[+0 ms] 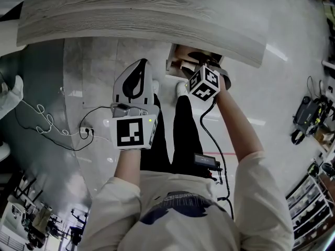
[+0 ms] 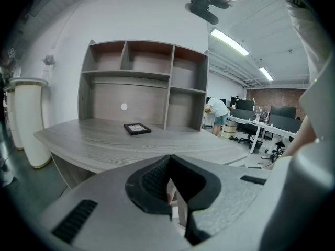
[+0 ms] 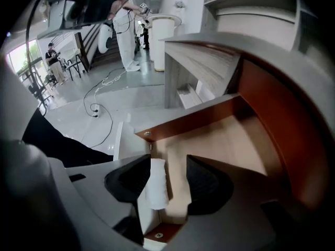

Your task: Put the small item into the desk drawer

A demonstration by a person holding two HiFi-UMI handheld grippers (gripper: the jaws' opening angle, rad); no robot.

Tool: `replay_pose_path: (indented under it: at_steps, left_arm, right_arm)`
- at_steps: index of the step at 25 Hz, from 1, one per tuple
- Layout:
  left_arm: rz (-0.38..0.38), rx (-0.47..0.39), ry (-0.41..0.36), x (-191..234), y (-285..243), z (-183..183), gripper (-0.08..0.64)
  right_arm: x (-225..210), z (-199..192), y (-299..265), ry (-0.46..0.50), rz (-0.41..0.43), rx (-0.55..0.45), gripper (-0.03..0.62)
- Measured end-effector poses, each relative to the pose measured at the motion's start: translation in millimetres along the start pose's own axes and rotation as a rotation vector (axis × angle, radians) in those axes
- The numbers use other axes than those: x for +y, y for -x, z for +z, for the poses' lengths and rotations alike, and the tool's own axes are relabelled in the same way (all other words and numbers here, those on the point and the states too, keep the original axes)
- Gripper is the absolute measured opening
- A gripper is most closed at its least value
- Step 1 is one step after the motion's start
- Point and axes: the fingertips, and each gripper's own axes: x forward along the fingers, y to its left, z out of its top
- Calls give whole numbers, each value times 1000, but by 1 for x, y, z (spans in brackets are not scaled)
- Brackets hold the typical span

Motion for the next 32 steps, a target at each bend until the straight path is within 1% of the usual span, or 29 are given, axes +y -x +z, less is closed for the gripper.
replay_pose_path:
  at_steps: [4,7,9,13,15,18,20,22,25,27,29,32]
  left_arm:
    - [-18,-17,-36,-4,6,17,8]
    - [-32,-45,-59,-10,14,42,8]
    - [-47,-73,-76,-17,22,67,8]
    - [-81,-139,-117,-40,46,123,8]
    - [-101,-193,-126,-52,57,154,8]
    - [-128,-282,-159,-67,75,200,8]
    - [-150,-330,-182,-77,89,226,8]
    - [-174,-376,-202,-88,103,248,8]
    - [-205,-440,-225,-104,125,273,8]
    - [-215,-475,-232,-111,136,286,8]
    - [-229,-507,-232,-116,144,296,8]
    - [-245,-554,-227,-121,155,306,8]
  right_arm:
    - [-13,19,45,-94,-85,-119,211]
    - [-24,34,100,-183,-177,-228,210]
    - [-34,44,146,-267,-249,-316,210]
    - [-50,62,254,-474,-382,-518,210]
    - [-57,71,307,-539,-448,-623,210]
    - [-60,88,378,-560,-542,-748,210]
    - [-57,102,423,-553,-592,-833,209]
    - [-52,111,464,-534,-650,-898,205]
    - [-41,113,516,-500,-732,-963,157]
    - [-36,114,539,-474,-771,-989,135]
    - [-34,115,555,-469,-797,-1015,112]
    - [-32,116,568,-487,-825,-1048,66]
